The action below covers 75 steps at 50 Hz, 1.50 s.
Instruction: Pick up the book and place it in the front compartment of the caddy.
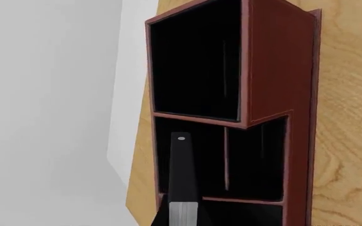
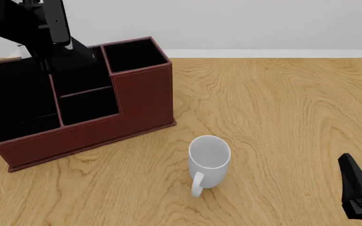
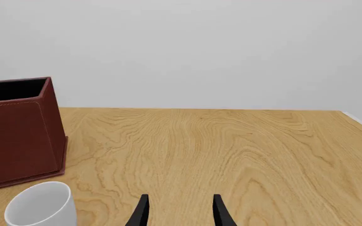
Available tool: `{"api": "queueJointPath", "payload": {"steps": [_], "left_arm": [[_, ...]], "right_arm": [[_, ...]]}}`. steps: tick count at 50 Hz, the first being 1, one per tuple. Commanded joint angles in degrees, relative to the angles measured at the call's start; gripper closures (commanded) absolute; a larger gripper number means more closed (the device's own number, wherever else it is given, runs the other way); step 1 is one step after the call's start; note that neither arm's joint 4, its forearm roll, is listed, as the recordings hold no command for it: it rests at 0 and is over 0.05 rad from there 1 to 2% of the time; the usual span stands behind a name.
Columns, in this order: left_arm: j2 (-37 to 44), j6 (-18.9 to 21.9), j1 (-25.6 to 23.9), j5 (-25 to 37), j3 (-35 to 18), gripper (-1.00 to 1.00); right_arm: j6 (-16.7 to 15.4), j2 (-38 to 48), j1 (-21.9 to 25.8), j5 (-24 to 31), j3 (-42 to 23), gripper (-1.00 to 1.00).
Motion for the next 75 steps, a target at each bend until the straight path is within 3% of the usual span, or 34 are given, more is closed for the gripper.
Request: {"api": "queueJointPath", "payload": {"steps": [1, 45, 75], "left_arm": [[-0.3, 1.4, 1.4, -2.5, 2.4, 1.00], [9.4, -1.8, 1.4, -7.4, -1.1, 1.00], [10.3, -3.2, 0.6, -6.6, 1.3, 1.00]], "right_arm": [[0.0, 0.0, 0.0, 0.0, 0.0, -1.00], [0.0, 0.0, 0.0, 0.0, 0.0, -1.00], [0.0, 0.0, 0.0, 0.0, 0.0, -1.00]]}}
